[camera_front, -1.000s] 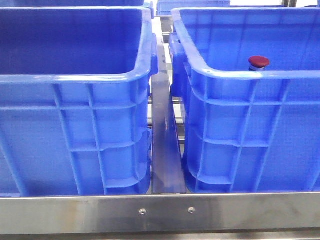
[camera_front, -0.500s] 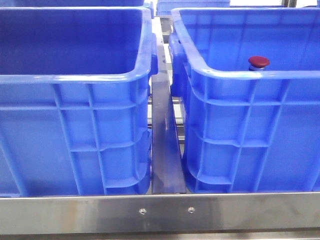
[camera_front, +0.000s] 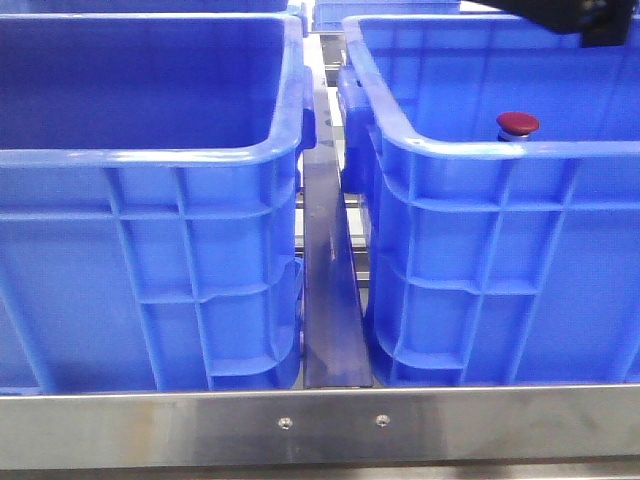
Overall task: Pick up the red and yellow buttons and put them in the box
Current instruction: 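Carry the yellow button to the right gripper and close the right gripper on it, then open the left gripper and carry the yellow button with the right gripper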
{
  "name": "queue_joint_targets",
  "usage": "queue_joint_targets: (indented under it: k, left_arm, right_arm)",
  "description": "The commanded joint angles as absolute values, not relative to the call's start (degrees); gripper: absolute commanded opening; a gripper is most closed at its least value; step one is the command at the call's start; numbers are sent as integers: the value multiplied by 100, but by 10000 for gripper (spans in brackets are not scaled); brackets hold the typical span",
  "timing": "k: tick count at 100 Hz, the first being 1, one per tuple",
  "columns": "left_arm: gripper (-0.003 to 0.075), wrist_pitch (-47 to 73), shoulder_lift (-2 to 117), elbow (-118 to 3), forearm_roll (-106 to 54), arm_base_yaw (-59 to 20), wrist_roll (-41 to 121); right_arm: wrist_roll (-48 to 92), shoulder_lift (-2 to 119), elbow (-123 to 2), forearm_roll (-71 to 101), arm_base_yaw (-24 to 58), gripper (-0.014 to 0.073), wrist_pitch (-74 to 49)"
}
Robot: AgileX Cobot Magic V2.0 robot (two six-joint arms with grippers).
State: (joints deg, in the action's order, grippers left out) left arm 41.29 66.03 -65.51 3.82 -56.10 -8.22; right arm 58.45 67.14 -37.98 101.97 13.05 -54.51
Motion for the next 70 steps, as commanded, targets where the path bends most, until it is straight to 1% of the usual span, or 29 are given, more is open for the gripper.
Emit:
queue_joint_targets:
  k: [1,23,36,41,45,50,53,55,60,62,65,70]
  left_arm:
    - [-19,3716,6453,-6719,401,-5643,-841]
    - [-19,3716,6453,-6719,401,-5643,-841]
    - [-19,3716,6453,-6719,401,-5643,-841]
    - [-19,3716,6453,-6719,401,-5643,-841]
    - [-19,3716,6453,-6719,401,-5643,-841]
    - [-19,3716,6453,-6719,401,-5643,-841]
    - [-19,3716,6453,-6719,401,-5643,-841]
    - [-19,3716,6453,-6719,401,-5643,-841]
    - [-19,3716,6453,-6719,401,-5643,-841]
    - [-19,3716,6453,-6719,401,-5643,-841]
    - [-19,3716,6453,-6719,401,-5643,-841]
    - [-19,3716,6453,-6719,401,-5643,-841]
  right_arm:
    - [5874,6713,-4074,10869,1460,654,-5757]
    - [5879,7007,-4374,10874,1902,654,-5697]
    - [5879,7109,-4470,10852,1971,653,-5713]
    - [5879,7121,-4478,10854,1971,637,-5713]
    - [5879,7123,-4478,10854,1971,599,-5713]
    - [5879,7123,-4478,10854,1971,529,-5721]
    - [5879,7123,-4478,10854,1971,466,-5744]
    - [5879,7123,-4478,10854,1971,439,-5743]
    - [5879,7123,-4478,10854,1971,324,-5770]
    - [5879,7123,-4478,10854,1971,295,-5772]
    - [5879,7123,-4478,10854,1971,227,-5785]
    - [5879,7123,-4478,10854,1971,147,-5798]
